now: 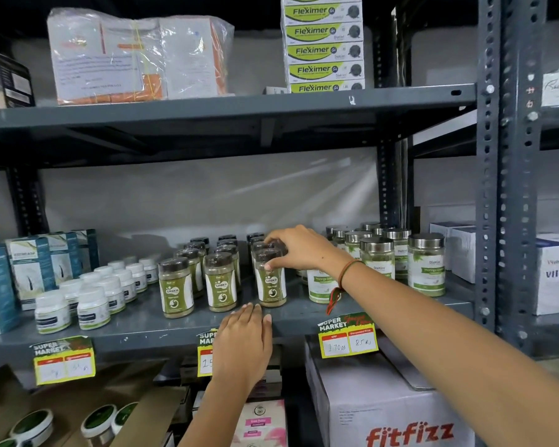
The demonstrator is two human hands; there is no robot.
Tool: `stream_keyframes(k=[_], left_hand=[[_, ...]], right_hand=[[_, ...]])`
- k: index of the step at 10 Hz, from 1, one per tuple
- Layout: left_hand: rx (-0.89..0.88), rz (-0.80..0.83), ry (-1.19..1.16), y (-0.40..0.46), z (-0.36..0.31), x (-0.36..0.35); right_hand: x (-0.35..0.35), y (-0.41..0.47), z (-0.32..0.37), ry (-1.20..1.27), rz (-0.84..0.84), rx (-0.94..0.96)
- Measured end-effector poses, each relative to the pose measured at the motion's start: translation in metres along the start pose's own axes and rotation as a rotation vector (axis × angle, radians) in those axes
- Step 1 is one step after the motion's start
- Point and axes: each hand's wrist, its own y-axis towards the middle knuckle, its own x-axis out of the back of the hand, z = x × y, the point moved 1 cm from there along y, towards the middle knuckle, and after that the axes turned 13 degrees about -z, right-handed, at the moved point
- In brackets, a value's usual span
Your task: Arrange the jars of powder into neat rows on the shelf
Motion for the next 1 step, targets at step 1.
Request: stream_keyframes(k=[1], left_hand=[[-0.019, 0.077, 0.005, 0.0024, -0.0009, 0.0036]], right_hand=[[0.0069, -0.0048, -0.0066, 0.021, -0.092, -0.009]])
